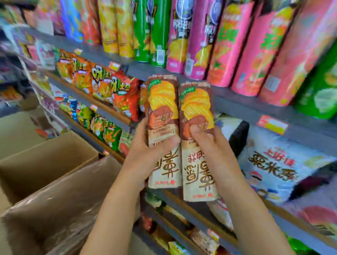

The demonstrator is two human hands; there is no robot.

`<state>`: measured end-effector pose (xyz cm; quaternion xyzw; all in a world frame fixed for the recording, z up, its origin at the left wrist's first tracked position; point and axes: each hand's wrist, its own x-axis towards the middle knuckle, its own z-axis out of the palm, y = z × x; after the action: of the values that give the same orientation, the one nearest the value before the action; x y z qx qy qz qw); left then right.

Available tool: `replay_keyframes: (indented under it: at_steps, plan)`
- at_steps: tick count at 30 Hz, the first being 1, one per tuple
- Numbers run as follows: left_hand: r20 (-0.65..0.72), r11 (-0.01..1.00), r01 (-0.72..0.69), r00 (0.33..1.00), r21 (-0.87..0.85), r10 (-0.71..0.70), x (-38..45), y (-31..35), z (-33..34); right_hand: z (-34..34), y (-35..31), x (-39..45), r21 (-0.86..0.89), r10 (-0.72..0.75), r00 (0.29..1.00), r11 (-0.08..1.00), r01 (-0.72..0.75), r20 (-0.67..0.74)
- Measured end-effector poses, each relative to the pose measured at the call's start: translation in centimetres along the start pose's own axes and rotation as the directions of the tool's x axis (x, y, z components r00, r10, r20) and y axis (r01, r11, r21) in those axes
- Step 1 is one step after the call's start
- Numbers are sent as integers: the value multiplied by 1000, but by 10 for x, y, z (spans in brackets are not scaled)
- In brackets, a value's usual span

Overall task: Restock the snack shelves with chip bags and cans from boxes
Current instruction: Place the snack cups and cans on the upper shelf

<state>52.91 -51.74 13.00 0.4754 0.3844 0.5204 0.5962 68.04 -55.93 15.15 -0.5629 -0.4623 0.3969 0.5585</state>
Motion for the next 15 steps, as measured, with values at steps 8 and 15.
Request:
replay_keyframes:
  at_steps: [8, 15]
  plan:
    - [258, 990, -126, 960, 56, 108, 11, 49, 47, -44, -50, -13, -55, -118, 976, 992, 109, -182]
    - [398, 943, -299, 890, 144, 221, 35, 76, 64, -80, -83, -34, -549, -372, 898, 813, 195, -233]
